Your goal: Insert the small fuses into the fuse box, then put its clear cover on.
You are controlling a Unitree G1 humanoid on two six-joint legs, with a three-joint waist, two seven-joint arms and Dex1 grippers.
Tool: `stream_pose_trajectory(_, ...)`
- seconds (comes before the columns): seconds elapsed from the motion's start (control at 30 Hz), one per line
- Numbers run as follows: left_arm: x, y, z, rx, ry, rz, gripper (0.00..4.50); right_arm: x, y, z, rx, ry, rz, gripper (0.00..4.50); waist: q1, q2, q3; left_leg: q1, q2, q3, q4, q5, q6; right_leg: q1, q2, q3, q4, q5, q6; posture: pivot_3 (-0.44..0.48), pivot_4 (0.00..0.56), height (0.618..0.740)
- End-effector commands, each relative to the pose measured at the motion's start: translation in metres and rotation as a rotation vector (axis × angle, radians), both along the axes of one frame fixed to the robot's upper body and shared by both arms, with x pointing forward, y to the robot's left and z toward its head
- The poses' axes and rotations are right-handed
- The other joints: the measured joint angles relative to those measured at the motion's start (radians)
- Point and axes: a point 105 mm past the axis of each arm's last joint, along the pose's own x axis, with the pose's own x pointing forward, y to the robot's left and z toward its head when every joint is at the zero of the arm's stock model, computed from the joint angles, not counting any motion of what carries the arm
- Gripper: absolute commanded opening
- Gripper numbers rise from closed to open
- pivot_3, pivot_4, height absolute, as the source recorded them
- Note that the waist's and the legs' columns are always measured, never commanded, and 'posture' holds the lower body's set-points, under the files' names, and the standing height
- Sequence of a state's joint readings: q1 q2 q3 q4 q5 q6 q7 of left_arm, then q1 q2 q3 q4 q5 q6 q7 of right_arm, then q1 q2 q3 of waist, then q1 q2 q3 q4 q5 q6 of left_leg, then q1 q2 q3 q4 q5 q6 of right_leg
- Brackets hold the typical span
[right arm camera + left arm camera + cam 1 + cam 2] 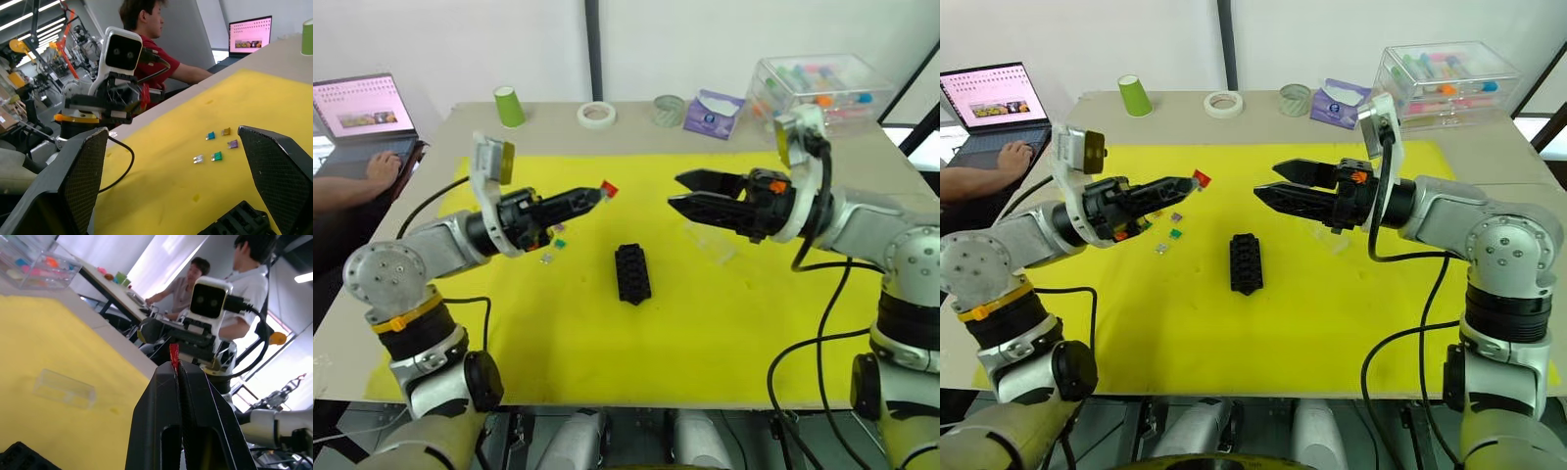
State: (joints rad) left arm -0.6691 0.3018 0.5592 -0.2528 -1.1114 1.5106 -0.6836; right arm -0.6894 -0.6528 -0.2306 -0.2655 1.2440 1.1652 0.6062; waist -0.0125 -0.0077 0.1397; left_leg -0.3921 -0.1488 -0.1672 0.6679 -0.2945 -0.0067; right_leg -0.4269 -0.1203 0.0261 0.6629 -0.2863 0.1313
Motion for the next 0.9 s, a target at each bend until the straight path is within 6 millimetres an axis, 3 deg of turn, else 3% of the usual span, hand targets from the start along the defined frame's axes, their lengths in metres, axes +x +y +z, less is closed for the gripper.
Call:
stream_pose_trajectory(0.03,-0.01,-0.012,0.015,-0.048,-0.096,-0.045,0.02,-0.005,0.008,0.011,0.042,-0.025,0.031,4.5,0.0,0.0,0.0,0.0,0.0,0.0,0.0,0.0,0.0,0.0,0.0,0.0,0.0,0.0,0.0,0.0,0.15,0.74)
stream_pose_trajectory(0.13,-0.006,-0.015,0.015,-0.058,-0.101,-0.025,0.02,-0.005,0.011,0.012,0.054,-0.022,0.04,4.5,0.001,0.0,0.0,0.0,0.0,0.0,0.0,0.0,0.0,0.0,0.0,0.0,0.0,0.0,0.0,0.0,0.15,0.74)
stream_pose_trajectory(0.17,-0.006,-0.016,0.013,-0.051,-0.103,-0.028,0.01,-0.005,0.012,0.012,0.06,-0.019,0.044,4.31,0.001,0.0,0.0,0.0,0.0,0.0,0.0,0.0,0.0,0.0,0.0,0.0,0.0,0.0,0.0,0.0,0.15,0.74)
stream_pose_trajectory(0.23,-0.008,-0.018,0.011,-0.045,-0.106,-0.039,0.0,-0.006,0.013,0.013,0.064,-0.016,0.047,3.88,0.0,0.0,0.0,0.0,0.0,0.0,0.0,0.0,0.0,0.0,0.0,0.0,0.0,0.0,0.0,0.0,0.15,0.74)
stream_pose_trajectory(0.4,-0.007,-0.021,0.014,-0.062,-0.115,-0.043,0.0,-0.01,0.017,0.008,0.029,-0.024,0.057,2.18,0.001,0.0,0.0,0.0,0.0,0.0,0.0,0.0,0.0,0.0,0.0,0.0,0.0,0.0,0.0,0.0,0.15,0.74)
stream_pose_trajectory(0.9,-0.007,-0.027,0.013,-0.049,-0.129,-0.08,0.0,-0.015,0.022,0.012,0.051,-0.009,0.087,2.18,0.0,0.0,0.0,0.0,0.0,0.0,0.0,0.0,0.0,0.0,0.0,0.0,0.0,0.0,0.0,0.0,0.15,0.74)
